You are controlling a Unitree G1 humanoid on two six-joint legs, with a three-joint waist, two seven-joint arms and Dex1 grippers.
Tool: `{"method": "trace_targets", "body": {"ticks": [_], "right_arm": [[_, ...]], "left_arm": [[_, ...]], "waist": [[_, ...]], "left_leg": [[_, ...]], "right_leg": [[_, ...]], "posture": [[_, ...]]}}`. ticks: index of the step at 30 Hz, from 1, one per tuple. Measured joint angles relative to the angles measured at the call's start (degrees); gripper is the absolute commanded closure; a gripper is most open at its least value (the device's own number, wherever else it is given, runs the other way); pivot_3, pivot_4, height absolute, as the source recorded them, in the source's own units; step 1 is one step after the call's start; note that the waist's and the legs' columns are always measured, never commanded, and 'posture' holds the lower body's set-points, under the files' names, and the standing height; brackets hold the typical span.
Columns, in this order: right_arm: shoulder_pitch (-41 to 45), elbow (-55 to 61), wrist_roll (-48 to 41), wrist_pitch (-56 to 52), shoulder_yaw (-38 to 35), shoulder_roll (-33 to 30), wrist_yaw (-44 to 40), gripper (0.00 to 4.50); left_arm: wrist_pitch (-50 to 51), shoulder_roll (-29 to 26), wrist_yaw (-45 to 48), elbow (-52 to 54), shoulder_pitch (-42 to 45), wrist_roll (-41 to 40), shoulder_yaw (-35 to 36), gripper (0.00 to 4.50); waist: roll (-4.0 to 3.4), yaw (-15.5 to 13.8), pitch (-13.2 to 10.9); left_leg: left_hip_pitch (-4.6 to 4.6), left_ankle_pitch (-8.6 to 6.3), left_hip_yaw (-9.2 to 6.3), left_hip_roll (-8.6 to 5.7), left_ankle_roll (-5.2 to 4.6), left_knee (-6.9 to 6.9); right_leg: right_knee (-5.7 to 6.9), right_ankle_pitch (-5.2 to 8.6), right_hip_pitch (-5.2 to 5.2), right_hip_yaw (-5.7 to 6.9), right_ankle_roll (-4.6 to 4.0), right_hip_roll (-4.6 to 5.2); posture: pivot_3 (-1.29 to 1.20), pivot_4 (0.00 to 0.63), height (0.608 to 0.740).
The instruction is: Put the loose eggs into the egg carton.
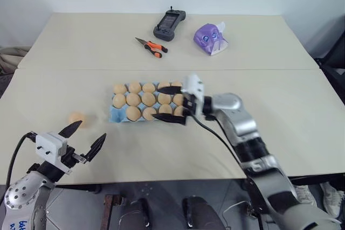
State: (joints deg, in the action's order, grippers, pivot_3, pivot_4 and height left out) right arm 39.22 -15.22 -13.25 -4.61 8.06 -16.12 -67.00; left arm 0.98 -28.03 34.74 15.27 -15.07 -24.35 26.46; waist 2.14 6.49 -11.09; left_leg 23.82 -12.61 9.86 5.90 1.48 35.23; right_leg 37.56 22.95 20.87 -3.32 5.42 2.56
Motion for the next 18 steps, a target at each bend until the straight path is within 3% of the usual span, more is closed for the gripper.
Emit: {"method": "trace_targets", "body": {"ticks": [8,18], "right_arm": [[-15.3,5.6,-3.5,8.5,-10.4,-9.3,1.5,0.04],[-22.1,6.5,-6.0,14.7,-10.8,-12.3,-1.6,0.04]], "left_arm": [[2.0,0.2,-2.3,0.9,-1.5,-0.5,3.1,0.00],[3.9,9.1,-10.7,4.4,-10.3,-4.2,11.5,0.00]], "waist": [[0.01,0.0,0.0],[0.14,-0.1,-0.1]], "left_leg": [[-0.43,-0.06,0.03,0.04,0.02,-0.05],[-0.61,-0.10,-0.08,0.01,-0.06,0.03]], "right_leg": [[-0.12,0.02,-0.40,-0.12,-0.05,-0.09],[-0.15,0.03,-0.69,-0.21,-0.06,-0.01]], "posture": [[0.00,0.150,0.740],[0.00,0.150,0.740]]}}
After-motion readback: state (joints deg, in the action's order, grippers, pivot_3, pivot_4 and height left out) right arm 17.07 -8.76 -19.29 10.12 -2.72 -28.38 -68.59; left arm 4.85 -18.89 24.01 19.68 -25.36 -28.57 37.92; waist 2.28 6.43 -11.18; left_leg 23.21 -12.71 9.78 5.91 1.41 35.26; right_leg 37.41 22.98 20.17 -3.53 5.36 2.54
